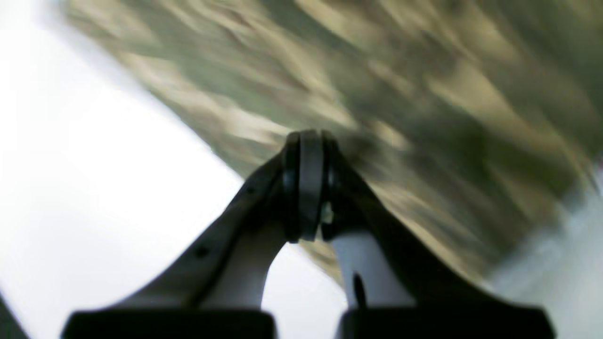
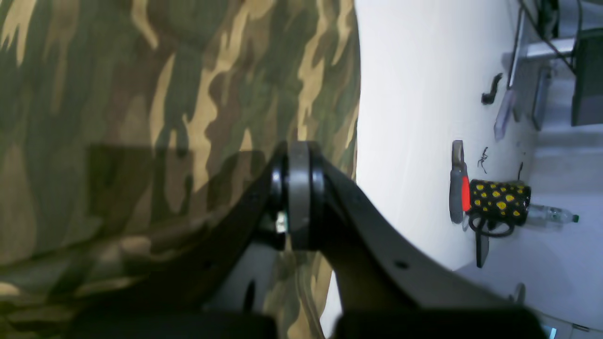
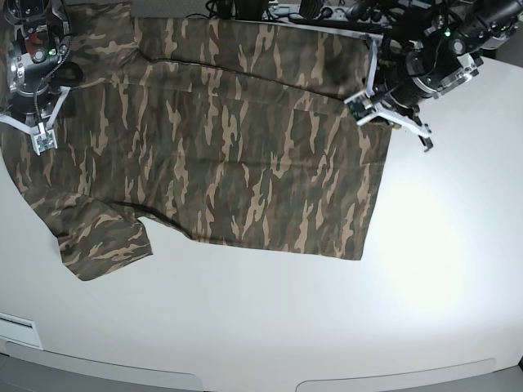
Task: Fold the T-shirt properly
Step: 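Move the left gripper to the hem corner and grasp it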
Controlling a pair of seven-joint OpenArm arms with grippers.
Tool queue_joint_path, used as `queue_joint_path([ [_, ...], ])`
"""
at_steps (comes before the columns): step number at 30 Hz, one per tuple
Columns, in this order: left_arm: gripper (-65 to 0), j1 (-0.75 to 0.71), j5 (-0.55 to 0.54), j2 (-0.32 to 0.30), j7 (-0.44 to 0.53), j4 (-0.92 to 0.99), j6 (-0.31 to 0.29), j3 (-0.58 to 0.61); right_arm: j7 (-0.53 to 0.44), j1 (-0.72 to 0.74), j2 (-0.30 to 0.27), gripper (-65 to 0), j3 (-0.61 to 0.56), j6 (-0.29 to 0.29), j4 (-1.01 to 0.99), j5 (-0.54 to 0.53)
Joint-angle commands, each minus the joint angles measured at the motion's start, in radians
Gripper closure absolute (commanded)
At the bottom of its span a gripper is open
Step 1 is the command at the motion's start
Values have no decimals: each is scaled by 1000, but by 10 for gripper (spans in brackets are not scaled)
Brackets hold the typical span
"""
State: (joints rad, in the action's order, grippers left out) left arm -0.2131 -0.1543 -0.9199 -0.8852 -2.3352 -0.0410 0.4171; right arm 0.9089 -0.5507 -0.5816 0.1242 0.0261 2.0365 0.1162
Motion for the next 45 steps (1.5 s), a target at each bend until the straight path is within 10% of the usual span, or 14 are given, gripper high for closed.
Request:
queue_joint_path([
  [1,0,9,28,-16,38,-21,50,-47,-9,2,-18,0,8,15,17,19],
  [12,0,238,-261,131,157,455,-22,-438,-20,25,-18,0,8,23,17,19],
  [19,0,541,-539,285,174,986,-229,-464,-26,30,-18,0,8,23,17,19],
  [32,0,747,-630,503,163,1490,-327,-463,-28,30,-18,0,8,23,17,19],
  [40,0,749,-814,574,-118,1501,-473,-463,-35,33,-18,0,8,22,17,19],
  [45,-336,772,-855,570,-189,1501,-481,-463,-34,33,-18,0,8,23,17,19],
])
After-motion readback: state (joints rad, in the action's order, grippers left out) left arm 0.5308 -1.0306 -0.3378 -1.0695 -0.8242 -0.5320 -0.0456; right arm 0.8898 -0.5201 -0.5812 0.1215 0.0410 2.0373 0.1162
